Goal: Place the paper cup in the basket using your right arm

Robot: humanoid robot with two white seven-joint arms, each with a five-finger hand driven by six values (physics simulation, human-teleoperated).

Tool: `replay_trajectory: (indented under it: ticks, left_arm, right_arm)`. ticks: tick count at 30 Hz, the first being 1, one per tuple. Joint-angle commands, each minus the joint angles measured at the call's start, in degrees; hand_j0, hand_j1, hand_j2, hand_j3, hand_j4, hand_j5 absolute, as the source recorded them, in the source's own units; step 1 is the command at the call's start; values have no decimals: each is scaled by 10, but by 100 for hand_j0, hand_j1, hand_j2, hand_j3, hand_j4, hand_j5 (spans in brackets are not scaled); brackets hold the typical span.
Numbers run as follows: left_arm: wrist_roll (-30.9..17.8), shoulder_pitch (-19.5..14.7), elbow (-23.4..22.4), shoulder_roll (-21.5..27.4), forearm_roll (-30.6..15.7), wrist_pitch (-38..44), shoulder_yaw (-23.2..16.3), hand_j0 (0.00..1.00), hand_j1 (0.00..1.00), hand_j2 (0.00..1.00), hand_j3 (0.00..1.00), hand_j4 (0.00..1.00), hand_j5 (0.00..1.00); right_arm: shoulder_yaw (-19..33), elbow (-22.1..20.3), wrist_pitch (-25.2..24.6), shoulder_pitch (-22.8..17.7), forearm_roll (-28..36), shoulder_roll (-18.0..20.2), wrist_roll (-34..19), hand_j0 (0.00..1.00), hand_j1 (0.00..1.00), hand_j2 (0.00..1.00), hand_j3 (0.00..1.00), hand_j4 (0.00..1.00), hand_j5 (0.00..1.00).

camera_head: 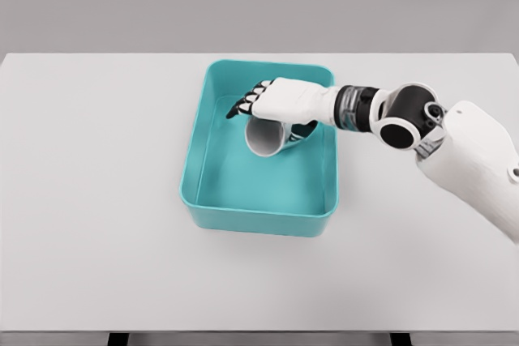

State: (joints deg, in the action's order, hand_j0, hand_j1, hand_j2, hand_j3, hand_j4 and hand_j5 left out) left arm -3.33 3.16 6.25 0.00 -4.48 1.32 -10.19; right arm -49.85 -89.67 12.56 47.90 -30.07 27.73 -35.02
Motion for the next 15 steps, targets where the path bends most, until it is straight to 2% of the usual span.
replay_trajectory:
  ticks: [1,7,9,10,11,12,15]
  left_arm:
    - [0,0,0,0,0,0,0,100,100,100,100,100,100]
    - [0,0,0,0,0,0,0,100,100,100,100,100,100]
    - [0,0,0,0,0,0,0,100,100,100,100,100,100]
    - [0,0,0,0,0,0,0,100,100,100,100,100,100]
    - [0,0,0,0,0,0,0,100,100,100,100,100,100]
    - [0,0,0,0,0,0,0,100,100,100,100,100,100]
    - [0,0,0,0,0,0,0,100,100,100,100,100,100]
  right_arm:
    - [0,-1,0,0,1,0,0,100,100,100,100,100,100]
    - [10,-15,4,2,6,10,0,100,100,100,100,100,100]
    - [73,-50,10,-6,30,29,0,100,100,100,100,100,100]
    - [98,-72,26,-8,97,45,0,100,100,100,100,100,100]
    - [110,-82,35,-10,135,58,0,100,100,100,100,100,100]
    - [142,-98,68,-16,215,94,0,100,100,100,100,100,100]
    - [225,-102,142,-50,365,143,0,100,100,100,100,100,100]
